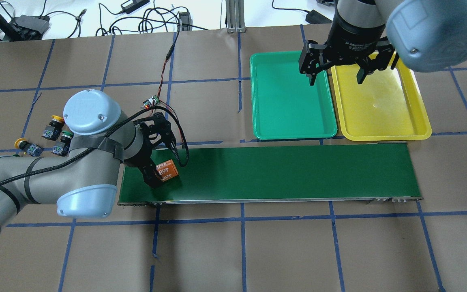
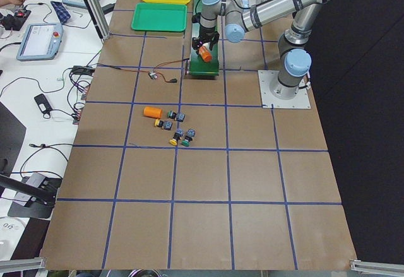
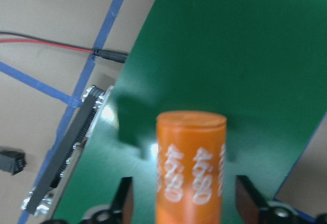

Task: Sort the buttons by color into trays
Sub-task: 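Carry the orange cylinder onto the belt and open the left gripper, then return the left gripper and grasp a green-capped button, then carry the green button onto the belt and release it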

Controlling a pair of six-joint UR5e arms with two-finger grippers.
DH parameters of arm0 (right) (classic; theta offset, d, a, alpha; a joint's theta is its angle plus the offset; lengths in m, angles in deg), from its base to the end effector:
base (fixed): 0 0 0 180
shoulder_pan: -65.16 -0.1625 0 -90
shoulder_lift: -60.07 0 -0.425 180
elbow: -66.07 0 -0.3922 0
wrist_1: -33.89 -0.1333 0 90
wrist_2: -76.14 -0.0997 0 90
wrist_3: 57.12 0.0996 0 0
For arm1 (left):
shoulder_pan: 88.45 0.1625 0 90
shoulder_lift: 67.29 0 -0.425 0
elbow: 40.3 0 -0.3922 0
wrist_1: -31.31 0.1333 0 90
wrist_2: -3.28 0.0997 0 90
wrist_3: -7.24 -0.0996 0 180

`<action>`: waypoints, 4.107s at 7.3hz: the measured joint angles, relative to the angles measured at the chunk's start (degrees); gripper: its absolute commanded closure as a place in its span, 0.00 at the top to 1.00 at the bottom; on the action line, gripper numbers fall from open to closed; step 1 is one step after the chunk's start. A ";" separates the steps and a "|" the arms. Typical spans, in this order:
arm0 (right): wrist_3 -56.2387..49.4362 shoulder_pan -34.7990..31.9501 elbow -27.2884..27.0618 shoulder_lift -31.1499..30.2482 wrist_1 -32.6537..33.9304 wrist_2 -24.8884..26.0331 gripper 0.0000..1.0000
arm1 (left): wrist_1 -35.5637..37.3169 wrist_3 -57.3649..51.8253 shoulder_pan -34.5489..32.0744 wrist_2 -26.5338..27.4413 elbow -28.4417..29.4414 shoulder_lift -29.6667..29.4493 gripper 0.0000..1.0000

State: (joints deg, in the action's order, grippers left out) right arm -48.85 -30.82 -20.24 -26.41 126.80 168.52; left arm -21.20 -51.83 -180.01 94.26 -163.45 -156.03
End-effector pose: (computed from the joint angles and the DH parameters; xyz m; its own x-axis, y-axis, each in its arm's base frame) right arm 0.1830 -0.5069 0.4938 -0.9986 0.0420 0.0333 0.0400 0.9974 -0.0591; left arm -0.1433 -0.4289 0.2908 -0.4905 0.8665 -0.0925 0.8713 0.4894 -0.0356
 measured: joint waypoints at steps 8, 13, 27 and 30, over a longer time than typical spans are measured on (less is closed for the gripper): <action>0.00 0.00 0.00 0.00 -0.01 -0.01 1.00 | -16.75 5.02 30.09 -6.38 28.82 -22.12 1.00; 0.00 0.00 0.00 0.00 -0.01 -0.01 1.00 | -8.20 6.57 34.10 -5.43 21.11 -27.21 1.00; 0.00 0.00 0.00 0.00 -0.01 -0.01 1.00 | -11.87 39.74 16.10 -4.13 11.82 -8.92 0.00; 0.00 -0.02 0.00 0.00 -0.01 0.02 1.00 | -13.05 55.38 3.72 -4.16 5.26 -4.58 1.00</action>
State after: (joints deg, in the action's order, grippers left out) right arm -48.86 -30.83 -20.24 -26.41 126.79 168.54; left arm -34.24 3.56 -176.30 90.10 -158.19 -160.61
